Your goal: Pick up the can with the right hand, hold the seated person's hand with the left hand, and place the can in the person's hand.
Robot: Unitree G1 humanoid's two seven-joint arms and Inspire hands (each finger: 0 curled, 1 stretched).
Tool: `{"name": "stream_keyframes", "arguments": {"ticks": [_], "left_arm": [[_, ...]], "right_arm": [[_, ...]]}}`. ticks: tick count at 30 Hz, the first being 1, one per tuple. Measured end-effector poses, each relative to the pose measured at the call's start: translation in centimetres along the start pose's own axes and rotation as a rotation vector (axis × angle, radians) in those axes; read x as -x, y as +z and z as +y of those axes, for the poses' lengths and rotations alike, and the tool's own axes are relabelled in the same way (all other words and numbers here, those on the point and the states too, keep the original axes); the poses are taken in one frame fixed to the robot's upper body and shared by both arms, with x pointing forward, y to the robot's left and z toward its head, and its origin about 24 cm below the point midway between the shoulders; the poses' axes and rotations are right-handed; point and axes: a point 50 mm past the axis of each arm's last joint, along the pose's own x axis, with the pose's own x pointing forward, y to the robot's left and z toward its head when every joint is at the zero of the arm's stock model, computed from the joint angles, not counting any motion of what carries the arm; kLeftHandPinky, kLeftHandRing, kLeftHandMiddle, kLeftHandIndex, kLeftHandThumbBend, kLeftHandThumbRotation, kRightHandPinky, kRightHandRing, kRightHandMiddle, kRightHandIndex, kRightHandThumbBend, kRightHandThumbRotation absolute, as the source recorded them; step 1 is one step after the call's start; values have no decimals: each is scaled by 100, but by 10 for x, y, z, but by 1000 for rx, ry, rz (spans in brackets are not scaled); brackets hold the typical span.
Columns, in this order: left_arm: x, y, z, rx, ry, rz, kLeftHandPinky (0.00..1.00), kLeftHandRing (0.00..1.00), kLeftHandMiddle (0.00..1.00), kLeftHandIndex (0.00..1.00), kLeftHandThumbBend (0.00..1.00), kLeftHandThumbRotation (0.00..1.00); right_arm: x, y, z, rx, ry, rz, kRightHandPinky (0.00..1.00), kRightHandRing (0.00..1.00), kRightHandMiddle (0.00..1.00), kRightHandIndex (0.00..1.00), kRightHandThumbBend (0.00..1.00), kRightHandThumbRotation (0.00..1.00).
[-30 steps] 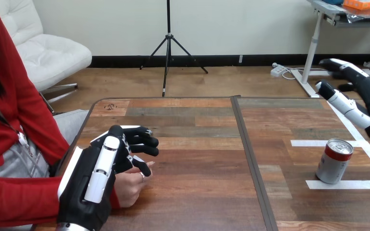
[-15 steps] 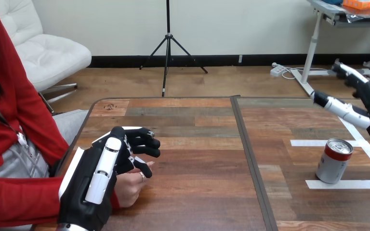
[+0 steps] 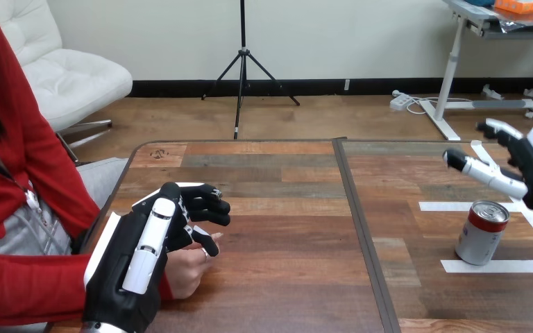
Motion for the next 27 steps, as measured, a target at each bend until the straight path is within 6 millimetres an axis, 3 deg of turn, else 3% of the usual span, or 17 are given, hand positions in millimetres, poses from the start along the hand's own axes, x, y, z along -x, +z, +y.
{"name": "stream_keyframes", "arguments": {"ticks": [8, 27], "left_arm": [[0, 0, 0, -2, -1, 2, 35, 59, 59, 56, 32, 92], [2, -1, 0, 3, -12, 5, 36, 58, 58, 56, 29, 93]], "right_arm": [[0, -8, 7, 2, 40, 49, 80, 95, 95, 94, 90, 88], [4, -29, 21, 11, 114, 170, 74, 88, 89, 91, 94, 89]]}}
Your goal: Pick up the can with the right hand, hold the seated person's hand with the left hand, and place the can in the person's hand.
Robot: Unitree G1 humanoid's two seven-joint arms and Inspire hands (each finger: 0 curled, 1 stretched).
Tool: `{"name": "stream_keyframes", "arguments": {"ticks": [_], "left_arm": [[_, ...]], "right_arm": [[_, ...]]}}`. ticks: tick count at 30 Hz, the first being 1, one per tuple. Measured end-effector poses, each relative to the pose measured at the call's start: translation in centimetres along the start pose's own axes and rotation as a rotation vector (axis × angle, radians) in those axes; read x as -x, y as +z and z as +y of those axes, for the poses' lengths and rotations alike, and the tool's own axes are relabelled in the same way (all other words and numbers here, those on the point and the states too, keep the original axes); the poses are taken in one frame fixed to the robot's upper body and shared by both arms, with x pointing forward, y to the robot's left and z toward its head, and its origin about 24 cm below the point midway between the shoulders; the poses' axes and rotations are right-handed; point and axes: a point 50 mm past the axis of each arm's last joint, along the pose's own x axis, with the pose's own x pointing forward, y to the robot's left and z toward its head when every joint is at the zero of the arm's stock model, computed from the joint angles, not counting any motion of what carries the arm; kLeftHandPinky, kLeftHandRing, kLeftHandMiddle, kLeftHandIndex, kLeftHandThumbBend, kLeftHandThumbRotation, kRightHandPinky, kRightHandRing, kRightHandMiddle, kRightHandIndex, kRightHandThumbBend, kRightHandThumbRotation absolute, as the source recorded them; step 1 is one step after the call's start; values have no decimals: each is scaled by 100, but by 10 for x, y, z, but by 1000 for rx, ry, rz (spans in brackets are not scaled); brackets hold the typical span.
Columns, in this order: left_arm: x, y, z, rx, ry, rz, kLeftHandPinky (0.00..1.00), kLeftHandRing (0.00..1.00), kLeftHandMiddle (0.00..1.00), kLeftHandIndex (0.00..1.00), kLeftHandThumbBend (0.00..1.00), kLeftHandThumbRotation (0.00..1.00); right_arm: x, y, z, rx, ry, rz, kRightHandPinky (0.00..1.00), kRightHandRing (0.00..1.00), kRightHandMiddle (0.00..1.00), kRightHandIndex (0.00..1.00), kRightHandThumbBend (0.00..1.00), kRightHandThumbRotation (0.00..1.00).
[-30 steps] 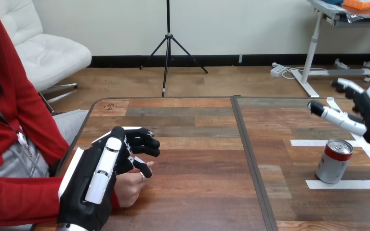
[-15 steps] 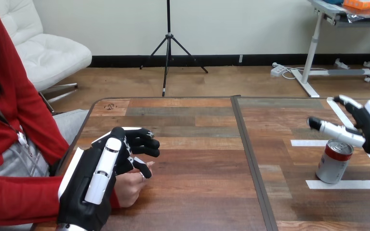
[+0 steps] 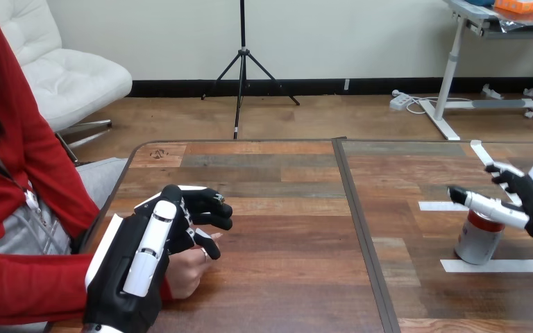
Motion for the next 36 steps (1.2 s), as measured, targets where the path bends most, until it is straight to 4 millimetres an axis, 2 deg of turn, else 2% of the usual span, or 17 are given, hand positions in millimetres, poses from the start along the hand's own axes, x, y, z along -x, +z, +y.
{"name": "stream_keyframes", "arguments": {"ticks": [11, 23, 29, 36], "left_arm": [[0, 0, 0, -2, 4, 0, 36, 58, 58, 56, 31, 92], [0, 0, 1, -4, 7, 0, 37, 58, 58, 56, 31, 92], [0, 0, 1, -5, 6, 0, 37, 57, 57, 56, 31, 92], [0, 1, 1, -7, 5, 1, 37, 57, 57, 56, 30, 93]], "right_arm": [[2, -9, 5, -7, 30, 48, 72, 86, 88, 89, 98, 86], [3, -17, 9, -44, 68, 100, 68, 82, 85, 84, 99, 75], [4, -19, 10, -43, 86, 122, 70, 83, 85, 83, 100, 71], [3, -17, 9, -47, 91, 127, 72, 84, 85, 81, 99, 61]]}}
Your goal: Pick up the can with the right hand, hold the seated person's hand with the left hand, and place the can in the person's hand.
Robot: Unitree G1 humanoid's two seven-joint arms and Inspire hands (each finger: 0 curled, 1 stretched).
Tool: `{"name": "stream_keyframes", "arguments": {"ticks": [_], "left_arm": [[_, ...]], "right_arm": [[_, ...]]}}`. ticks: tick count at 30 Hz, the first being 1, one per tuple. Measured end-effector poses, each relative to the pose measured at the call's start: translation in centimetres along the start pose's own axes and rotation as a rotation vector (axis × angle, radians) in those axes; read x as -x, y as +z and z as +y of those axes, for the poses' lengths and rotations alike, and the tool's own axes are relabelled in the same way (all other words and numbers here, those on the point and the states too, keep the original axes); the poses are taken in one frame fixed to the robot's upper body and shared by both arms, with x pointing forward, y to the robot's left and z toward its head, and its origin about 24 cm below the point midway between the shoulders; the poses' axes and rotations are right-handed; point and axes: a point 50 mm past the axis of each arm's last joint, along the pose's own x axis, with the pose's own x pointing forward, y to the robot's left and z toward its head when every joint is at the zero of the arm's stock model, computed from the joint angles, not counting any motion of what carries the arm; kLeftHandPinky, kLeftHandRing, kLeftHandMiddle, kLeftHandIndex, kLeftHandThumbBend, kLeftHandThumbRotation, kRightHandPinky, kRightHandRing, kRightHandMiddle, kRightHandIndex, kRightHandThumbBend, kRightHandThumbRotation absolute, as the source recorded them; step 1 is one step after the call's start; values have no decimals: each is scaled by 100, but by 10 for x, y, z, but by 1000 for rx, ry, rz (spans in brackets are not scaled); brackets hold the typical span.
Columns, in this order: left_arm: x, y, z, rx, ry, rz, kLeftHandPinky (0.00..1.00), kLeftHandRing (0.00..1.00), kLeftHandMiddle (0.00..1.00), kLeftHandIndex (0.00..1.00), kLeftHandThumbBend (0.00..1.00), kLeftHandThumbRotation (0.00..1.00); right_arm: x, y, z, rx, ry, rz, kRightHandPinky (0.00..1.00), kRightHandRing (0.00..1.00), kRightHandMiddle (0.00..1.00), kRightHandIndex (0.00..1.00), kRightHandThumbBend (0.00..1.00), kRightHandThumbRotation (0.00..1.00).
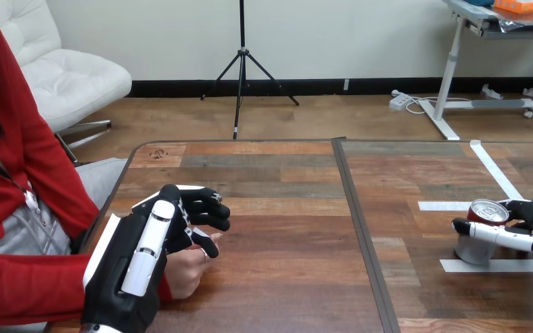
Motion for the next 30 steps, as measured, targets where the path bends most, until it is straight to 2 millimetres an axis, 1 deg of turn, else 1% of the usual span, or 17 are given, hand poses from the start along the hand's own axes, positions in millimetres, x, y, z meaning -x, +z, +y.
{"name": "stream_keyframes", "arguments": {"ticks": [1, 2, 7, 10, 11, 17, 21, 30], "left_arm": [[0, 0, 0, 0, 0, 0, 37, 57, 57, 56, 30, 93], [0, 0, 0, 0, 0, 0, 37, 57, 57, 56, 30, 93], [0, 0, 0, -1, 1, 1, 37, 56, 57, 56, 30, 93], [0, 0, 0, -3, 1, 2, 36, 56, 56, 56, 30, 93], [0, 0, 1, -4, 1, 2, 36, 56, 56, 56, 30, 93], [0, 0, 1, -10, -1, 3, 36, 56, 56, 56, 28, 93], [0, 0, 1, -11, -1, 3, 35, 55, 55, 55, 27, 94], [0, 1, 1, -11, -2, 2, 34, 54, 55, 55, 24, 95]], "right_arm": [[0, 0, 0, -1, 0, 1, 72, 84, 84, 81, 99, 60], [0, 0, -1, -1, 0, 2, 72, 84, 84, 80, 97, 56], [-1, 1, -2, -5, -3, 3, 71, 82, 83, 78, 94, 48], [-1, 2, -2, -6, -4, 1, 69, 79, 80, 77, 91, 41], [-1, 2, -2, -6, -4, 1, 67, 76, 78, 76, 89, 35], [-1, 2, -3, -10, -8, 1, 62, 70, 74, 73, 84, 23], [-1, 2, -3, -13, -14, 0, 59, 65, 70, 70, 80, 16], [-1, 4, -4, -29, -51, -11, 52, 57, 62, 64, 76, 8]]}}
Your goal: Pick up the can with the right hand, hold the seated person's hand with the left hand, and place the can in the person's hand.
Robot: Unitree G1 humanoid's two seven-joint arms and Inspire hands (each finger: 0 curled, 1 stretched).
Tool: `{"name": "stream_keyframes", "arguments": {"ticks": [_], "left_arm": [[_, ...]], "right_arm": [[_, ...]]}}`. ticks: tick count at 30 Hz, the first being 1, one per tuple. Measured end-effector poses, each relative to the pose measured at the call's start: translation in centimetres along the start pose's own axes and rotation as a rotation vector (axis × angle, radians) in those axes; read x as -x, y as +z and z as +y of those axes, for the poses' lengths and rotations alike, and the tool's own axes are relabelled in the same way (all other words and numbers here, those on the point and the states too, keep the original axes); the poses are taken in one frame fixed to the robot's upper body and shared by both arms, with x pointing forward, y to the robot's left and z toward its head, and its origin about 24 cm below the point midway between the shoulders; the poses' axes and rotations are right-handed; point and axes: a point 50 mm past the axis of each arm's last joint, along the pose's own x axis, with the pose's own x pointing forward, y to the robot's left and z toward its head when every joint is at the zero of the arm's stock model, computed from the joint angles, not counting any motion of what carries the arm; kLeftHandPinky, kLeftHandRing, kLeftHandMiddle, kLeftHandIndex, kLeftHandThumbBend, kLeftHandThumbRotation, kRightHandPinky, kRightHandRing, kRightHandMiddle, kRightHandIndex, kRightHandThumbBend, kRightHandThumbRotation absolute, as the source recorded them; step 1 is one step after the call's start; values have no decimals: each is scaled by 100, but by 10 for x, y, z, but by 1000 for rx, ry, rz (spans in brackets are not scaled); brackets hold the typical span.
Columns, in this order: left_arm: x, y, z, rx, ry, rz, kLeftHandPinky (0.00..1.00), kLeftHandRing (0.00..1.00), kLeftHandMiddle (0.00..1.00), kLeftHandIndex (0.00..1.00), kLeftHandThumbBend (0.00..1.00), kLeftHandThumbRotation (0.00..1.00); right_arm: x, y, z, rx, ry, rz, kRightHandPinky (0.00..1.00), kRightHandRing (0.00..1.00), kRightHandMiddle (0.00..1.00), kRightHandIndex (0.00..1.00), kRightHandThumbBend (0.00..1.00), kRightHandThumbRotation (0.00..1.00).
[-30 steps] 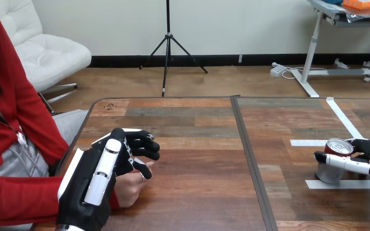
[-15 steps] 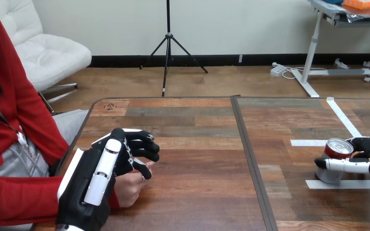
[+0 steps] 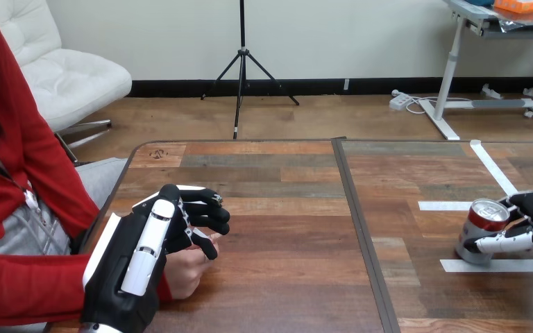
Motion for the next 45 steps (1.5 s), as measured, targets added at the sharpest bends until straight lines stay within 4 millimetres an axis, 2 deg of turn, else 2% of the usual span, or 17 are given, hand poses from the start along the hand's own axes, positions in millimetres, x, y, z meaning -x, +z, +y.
{"name": "stream_keyframes", "arguments": {"ticks": [9, 23, 45], "left_arm": [[0, 0, 0, -1, 0, 0, 33, 54, 55, 55, 25, 95], [0, 0, 0, -2, 6, 0, 33, 53, 54, 55, 29, 96], [0, 0, 1, -7, 14, 2, 34, 53, 53, 55, 28, 96]], "right_arm": [[0, 3, -2, -8, -39, -34, 47, 52, 57, 59, 72, 1], [0, 5, -1, -19, -60, -59, 40, 46, 50, 53, 68, 0], [0, 9, 5, -78, -68, -80, 36, 40, 46, 50, 69, 0]]}}
